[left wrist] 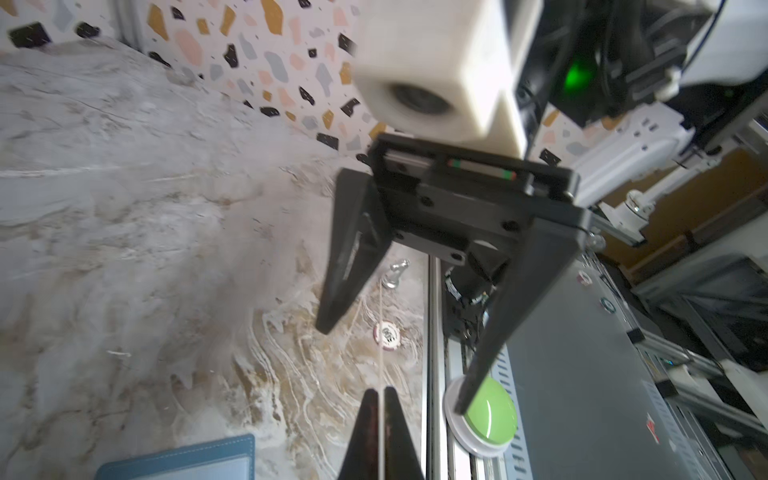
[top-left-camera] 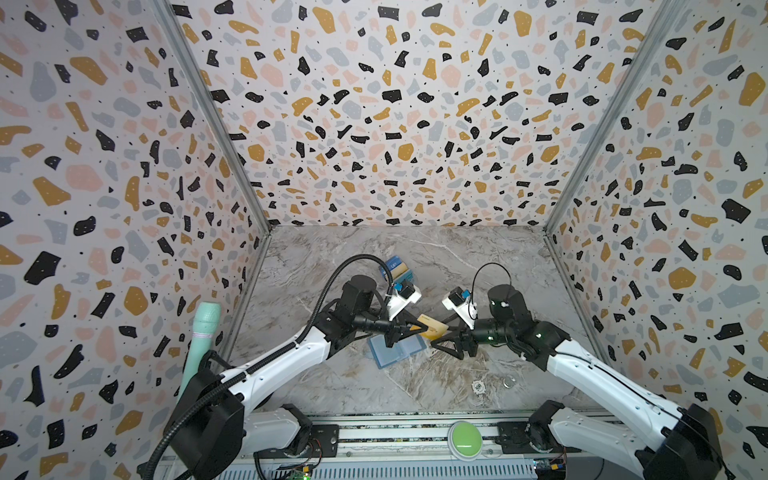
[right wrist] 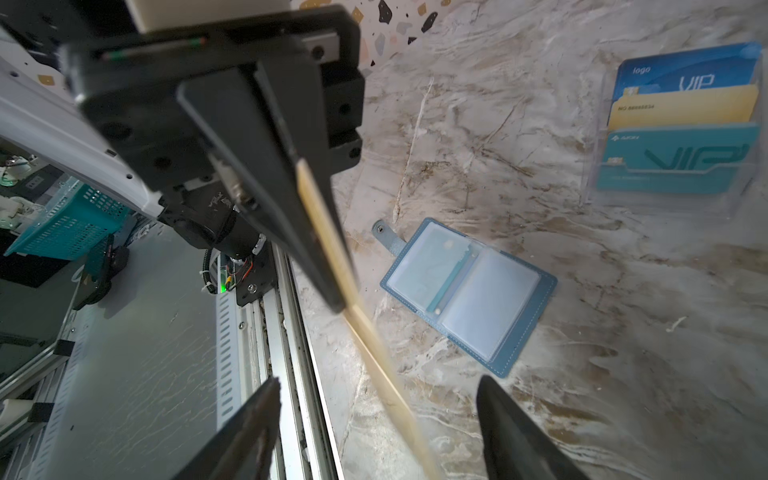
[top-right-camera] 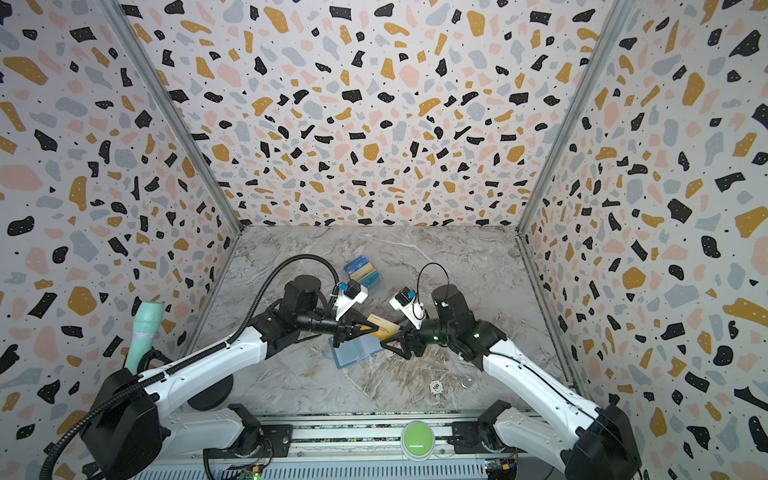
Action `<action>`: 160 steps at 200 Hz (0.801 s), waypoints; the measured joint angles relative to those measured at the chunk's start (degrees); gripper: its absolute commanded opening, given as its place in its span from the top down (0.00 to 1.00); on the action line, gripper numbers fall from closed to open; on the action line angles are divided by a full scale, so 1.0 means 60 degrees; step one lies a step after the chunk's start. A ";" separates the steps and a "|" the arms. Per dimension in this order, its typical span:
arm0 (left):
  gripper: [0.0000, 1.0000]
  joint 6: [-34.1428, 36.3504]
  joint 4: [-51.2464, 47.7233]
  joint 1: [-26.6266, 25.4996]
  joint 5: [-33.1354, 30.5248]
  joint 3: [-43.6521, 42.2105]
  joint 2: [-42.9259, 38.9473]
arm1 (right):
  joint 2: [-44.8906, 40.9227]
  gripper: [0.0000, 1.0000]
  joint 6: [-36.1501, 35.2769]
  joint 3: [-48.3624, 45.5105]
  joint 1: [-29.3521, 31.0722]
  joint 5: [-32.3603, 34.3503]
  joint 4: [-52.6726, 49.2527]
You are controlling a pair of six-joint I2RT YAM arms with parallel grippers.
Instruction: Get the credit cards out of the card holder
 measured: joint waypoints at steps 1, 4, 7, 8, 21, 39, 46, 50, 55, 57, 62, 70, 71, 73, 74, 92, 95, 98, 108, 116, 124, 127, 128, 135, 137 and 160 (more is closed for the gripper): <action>1.00 -0.0011 0.0040 0.0000 -0.0011 -0.0007 0.0000 | -0.0033 0.26 0.0044 -0.0036 0.0000 0.0000 0.0055; 1.00 -0.0211 0.0237 0.0007 -0.0087 -0.0058 0.0000 | -0.0200 0.26 0.0215 -0.0233 -0.0011 -0.0015 0.0324; 1.00 -0.0328 0.0495 0.0011 -0.0189 -0.0135 0.0000 | -0.0317 0.26 0.0357 -0.0386 -0.0025 -0.0015 0.0550; 1.00 -0.0379 0.0539 0.0011 -0.0204 -0.0149 0.0000 | -0.0372 0.26 0.0412 -0.0463 -0.0029 -0.0015 0.0667; 1.00 -0.1118 0.1610 0.0015 -0.0423 -0.0557 -0.0004 | -0.0809 0.28 0.1031 -0.1111 -0.0095 -0.0007 0.1723; 1.00 -0.2157 0.2973 0.0011 -0.0667 -0.1126 -0.0004 | -0.1118 0.30 0.2058 -0.1869 -0.0375 -0.0087 0.3260; 1.00 -0.2517 0.3381 0.0007 -0.0758 -0.1260 -0.0007 | -0.1133 0.30 0.2448 -0.2076 -0.0510 -0.0138 0.3840; 1.00 -0.2714 0.3621 0.0011 -0.0801 -0.1330 -0.0007 | -0.1129 0.30 0.2674 -0.2182 -0.0594 -0.0157 0.4178; 1.00 -0.2914 0.3891 0.0011 -0.0889 -0.1399 -0.0015 | -0.1111 0.30 0.2918 -0.2295 -0.0696 -0.0189 0.4564; 1.00 -0.2991 0.4003 0.0011 -0.0903 -0.1424 -0.0015 | -0.1096 0.30 0.3020 -0.2335 -0.0732 -0.0204 0.4732; 1.00 -0.3169 0.4269 0.0011 -0.0951 -0.1475 -0.0022 | -0.1056 0.30 0.3264 -0.2441 -0.0831 -0.0251 0.5140; 1.00 -0.3497 0.4699 0.0015 -0.1013 -0.1559 -0.0033 | -0.0925 0.31 0.3683 -0.2579 -0.0987 -0.0342 0.5850; 1.00 -0.3566 0.4776 0.0018 -0.1016 -0.1574 -0.0040 | -0.0911 0.31 0.3723 -0.2590 -0.1002 -0.0346 0.5916; 1.00 -0.3603 0.4896 0.0018 -0.1024 -0.1592 -0.0047 | -0.0860 0.31 0.3836 -0.2619 -0.1038 -0.0379 0.6098; 1.00 -0.3636 0.4925 0.0022 -0.1031 -0.1599 -0.0047 | -0.0827 0.32 0.3891 -0.2641 -0.1064 -0.0397 0.6218; 1.00 -0.4360 0.5941 0.0029 -0.1158 -0.1810 -0.0120 | -0.0226 0.37 0.4717 -0.2834 -0.1260 -0.0674 0.7745; 1.00 -0.4470 0.6094 0.0029 -0.1177 -0.1851 -0.0124 | -0.0127 0.38 0.4849 -0.2863 -0.1282 -0.0710 0.7970; 1.00 -0.4583 0.6251 0.0029 -0.1188 -0.1887 -0.0138 | -0.0022 0.40 0.4954 -0.2889 -0.1290 -0.0739 0.8200; 1.00 -0.4940 0.6790 0.0029 -0.1239 -0.2022 -0.0157 | 0.0324 0.43 0.5362 -0.3002 -0.1300 -0.0911 0.9027; 1.00 -0.5187 0.7114 0.0029 -0.1282 -0.2124 -0.0175 | 0.0514 0.47 0.5661 -0.3075 -0.1300 -0.0998 0.9551; 1.00 -0.5355 0.7344 0.0029 -0.1326 -0.2211 -0.0189 | 0.0681 0.50 0.5894 -0.3151 -0.1300 -0.1107 1.0138; 1.00 -0.5431 0.7435 0.0029 -0.1344 -0.2240 -0.0193 | 0.0736 0.52 0.6022 -0.3177 -0.1300 -0.1158 1.0364; 1.00 -0.5446 0.7450 0.0029 -0.1348 -0.2248 -0.0193 | 0.0747 0.52 0.6043 -0.3180 -0.1300 -0.1158 1.0404; 1.00 -0.5555 0.7595 0.0029 -0.1388 -0.2288 -0.0193 | 0.0827 0.55 0.6204 -0.3224 -0.1293 -0.1224 1.0856; 1.00 -0.5588 0.7639 0.0029 -0.1406 -0.2302 -0.0189 | 0.0838 0.56 0.6233 -0.3231 -0.1293 -0.1224 1.0943; 1.00 -0.5920 0.8043 0.0029 -0.1424 -0.2382 -0.0168 | 0.0954 0.63 0.6615 -0.3242 -0.1253 -0.1337 1.1959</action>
